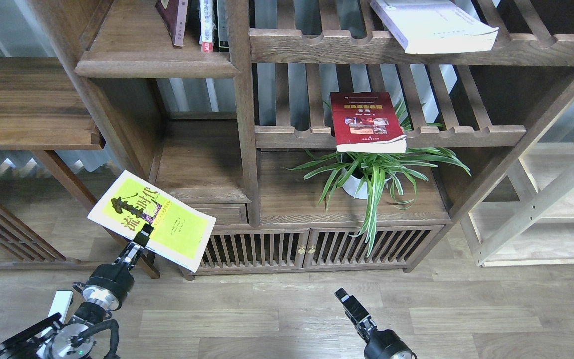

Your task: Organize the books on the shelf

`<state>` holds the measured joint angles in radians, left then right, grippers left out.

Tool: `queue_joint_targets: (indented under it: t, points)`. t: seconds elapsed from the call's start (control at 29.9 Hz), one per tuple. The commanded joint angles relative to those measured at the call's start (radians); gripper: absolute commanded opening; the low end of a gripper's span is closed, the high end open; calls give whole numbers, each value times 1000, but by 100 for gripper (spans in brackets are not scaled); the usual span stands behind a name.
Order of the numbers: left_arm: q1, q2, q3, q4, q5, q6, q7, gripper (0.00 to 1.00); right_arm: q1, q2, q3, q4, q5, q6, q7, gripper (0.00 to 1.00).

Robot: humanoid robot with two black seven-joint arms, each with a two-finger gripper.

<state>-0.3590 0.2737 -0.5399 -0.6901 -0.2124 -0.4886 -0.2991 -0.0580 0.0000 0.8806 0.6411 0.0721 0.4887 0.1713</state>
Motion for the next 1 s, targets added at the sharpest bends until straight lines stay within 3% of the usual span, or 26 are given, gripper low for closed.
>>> queue_joint_targets:
  t: [0.0,0.27,0.64,0.77,0.97]
  points:
    - [0,73,29,-48,2,0,21,0,1,0,0,0,0,0,-1,83]
    - [12,145,43,-58,67,0,34,0,1,0,0,-1,0,0,-1,83]
    - [15,68,-63,-75,77,0,43,0,-2,0,11,0,0,0,1,83]
    - [32,58,-80,-89,134,0,80,0,-3,0,12,0,0,0,-1,83]
    - [66,73,-78,-98,146,0,179,0,-2,0,14,2,0,0,1,83]
